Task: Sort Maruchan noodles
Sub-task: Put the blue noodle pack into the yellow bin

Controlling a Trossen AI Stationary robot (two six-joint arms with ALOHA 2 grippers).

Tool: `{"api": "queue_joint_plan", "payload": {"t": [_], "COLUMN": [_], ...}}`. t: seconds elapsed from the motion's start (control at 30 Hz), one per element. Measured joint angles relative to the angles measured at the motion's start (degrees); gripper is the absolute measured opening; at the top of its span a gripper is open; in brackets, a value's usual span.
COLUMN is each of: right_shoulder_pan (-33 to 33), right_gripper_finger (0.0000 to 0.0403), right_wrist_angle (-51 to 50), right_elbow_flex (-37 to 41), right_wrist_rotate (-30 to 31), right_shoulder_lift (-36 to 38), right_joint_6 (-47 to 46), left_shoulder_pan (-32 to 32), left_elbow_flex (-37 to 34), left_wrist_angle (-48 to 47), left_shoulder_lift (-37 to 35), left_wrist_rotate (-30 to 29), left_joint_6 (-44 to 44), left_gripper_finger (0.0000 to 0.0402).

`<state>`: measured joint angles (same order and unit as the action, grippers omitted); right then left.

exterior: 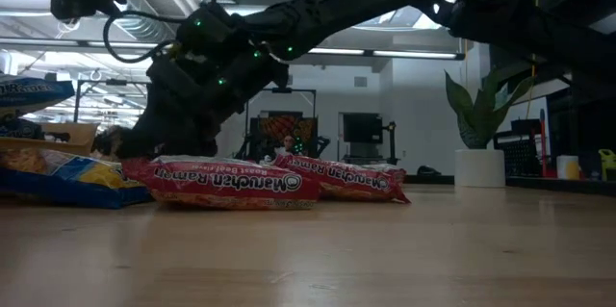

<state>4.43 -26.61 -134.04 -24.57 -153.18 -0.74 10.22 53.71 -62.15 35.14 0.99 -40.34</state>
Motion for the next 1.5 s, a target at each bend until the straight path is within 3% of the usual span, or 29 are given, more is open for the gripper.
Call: {"api": "queue_joint_plan", "payload": {"t": [0.1, 0.23, 0.6, 0.7, 1.0, 1.17, 1.33, 1.5], "right_shoulder_pan": [0.4, 0.9, -1.4, -1.3, -1.3, -0.4, 1.2, 2.2], "right_gripper_finger": [0.0351, 0.0351, 0.0342, 0.0302, 0.0105, 0.0019, 0.0011, 0.0004], "right_wrist_angle": [0.3, 2.7, 2.1, 1.5, 0.9, 0.3, -2.6, -9.6], "right_elbow_flex": [0.0, -0.1, -0.3, -0.3, -0.6, -0.9, -0.7, -0.7], "right_wrist_rotate": [2.1, -4.6, -5.4, -5.6, -10.4, -11.2, -8.6, 0.0], "right_shoulder_lift": [0.0, 0.0, -3.1, -3.1, -3.2, -2.8, -0.7, 4.1], "right_joint_6": [0.5, -3.1, -4.0, -5.3, -7.8, -9.3, -10.3, -6.2], "left_shoulder_pan": [0.0, 0.0, 0.0, 0.0, 0.0, 0.0, 0.0, 0.0], "left_elbow_flex": [0.0, 0.0, 0.0, 0.0, 0.0, 0.0, -0.1, -0.1], "left_wrist_angle": [0.0, 0.1, 0.1, 0.1, 0.1, 0.1, 0.1, 0.3], "left_shoulder_lift": [0.0, 0.0, 0.0, 0.0, 0.0, 0.0, 0.0, 0.0], "left_wrist_rotate": [0.0, -0.8, -1.8, -1.9, -1.8, -1.7, -1.5, -1.5], "left_joint_6": [0.1, 0.4, 0.4, 0.4, 0.4, 0.4, 0.4, 0.1], "left_gripper_finger": [0.0101, 0.0101, 0.0101, 0.0101, 0.0101, 0.0101, 0.0101, 0.0101]}}
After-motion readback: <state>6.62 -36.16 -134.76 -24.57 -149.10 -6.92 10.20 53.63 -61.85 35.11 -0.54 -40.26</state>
